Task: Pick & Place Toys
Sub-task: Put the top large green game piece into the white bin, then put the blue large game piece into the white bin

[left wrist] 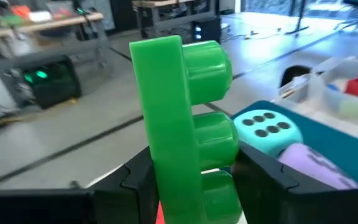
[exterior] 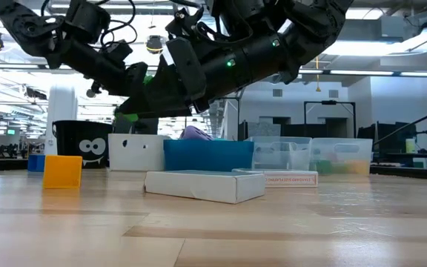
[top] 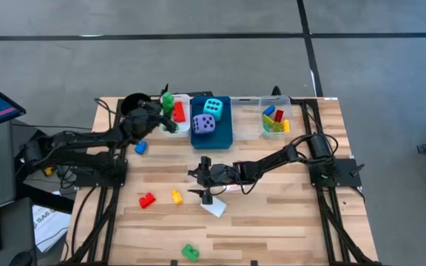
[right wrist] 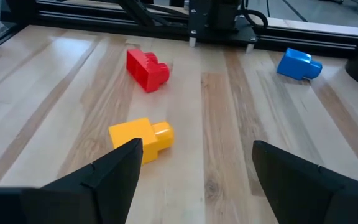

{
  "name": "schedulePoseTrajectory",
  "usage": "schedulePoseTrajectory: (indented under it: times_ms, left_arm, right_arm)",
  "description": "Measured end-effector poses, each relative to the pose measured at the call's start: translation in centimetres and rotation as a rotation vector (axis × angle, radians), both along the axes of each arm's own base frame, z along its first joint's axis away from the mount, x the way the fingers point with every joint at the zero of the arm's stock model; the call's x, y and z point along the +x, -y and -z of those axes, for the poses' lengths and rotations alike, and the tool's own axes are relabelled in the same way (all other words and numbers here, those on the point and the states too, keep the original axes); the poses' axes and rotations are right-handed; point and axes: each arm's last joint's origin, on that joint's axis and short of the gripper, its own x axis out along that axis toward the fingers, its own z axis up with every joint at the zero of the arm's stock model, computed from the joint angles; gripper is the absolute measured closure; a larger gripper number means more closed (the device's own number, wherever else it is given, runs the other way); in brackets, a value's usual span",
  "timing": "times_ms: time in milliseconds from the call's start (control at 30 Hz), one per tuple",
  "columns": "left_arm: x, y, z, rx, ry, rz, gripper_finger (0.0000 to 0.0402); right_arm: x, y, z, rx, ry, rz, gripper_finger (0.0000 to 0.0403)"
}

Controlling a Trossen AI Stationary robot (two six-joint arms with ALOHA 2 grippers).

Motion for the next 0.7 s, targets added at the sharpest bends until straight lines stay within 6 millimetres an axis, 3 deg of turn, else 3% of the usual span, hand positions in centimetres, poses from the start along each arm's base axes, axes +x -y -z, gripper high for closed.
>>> schedulePoseTrajectory:
  times_ms: [700]
  left_arm:
    - [1.4, -1.8, 3.0, -0.081, -0.010, 0.003, 0.0168]
  right_arm:
    - [0.0, 0.0, 0.1, 0.000, -0.011, 0.000, 0.0104]
